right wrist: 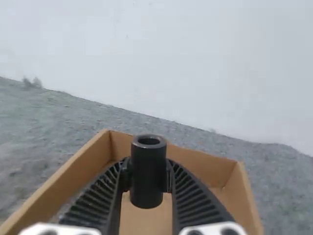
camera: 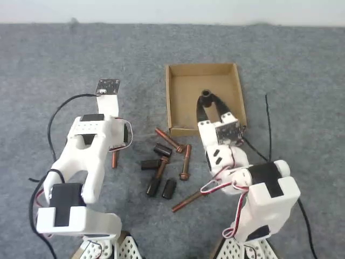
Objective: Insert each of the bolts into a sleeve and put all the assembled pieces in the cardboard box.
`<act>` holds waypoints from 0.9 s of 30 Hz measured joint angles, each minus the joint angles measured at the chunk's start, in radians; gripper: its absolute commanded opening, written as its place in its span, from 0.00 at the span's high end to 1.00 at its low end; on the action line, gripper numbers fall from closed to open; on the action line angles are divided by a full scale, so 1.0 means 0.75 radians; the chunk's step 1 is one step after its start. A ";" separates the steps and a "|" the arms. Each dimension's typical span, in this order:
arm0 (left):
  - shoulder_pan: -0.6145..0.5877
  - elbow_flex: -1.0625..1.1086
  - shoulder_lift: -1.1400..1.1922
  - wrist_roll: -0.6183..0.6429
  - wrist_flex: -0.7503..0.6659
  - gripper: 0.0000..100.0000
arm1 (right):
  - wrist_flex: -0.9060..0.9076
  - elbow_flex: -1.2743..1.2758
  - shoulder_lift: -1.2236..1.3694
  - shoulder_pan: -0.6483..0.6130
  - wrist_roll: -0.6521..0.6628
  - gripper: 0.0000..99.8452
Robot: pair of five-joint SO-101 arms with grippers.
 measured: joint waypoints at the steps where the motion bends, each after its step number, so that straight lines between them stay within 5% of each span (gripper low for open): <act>1: 0.000 0.000 0.000 0.000 0.000 0.99 | -0.025 0.039 0.000 -0.006 -0.023 0.99; 27: 0.000 0.000 -0.012 0.000 0.004 0.99 | -0.149 0.487 -0.209 -0.254 -0.065 0.99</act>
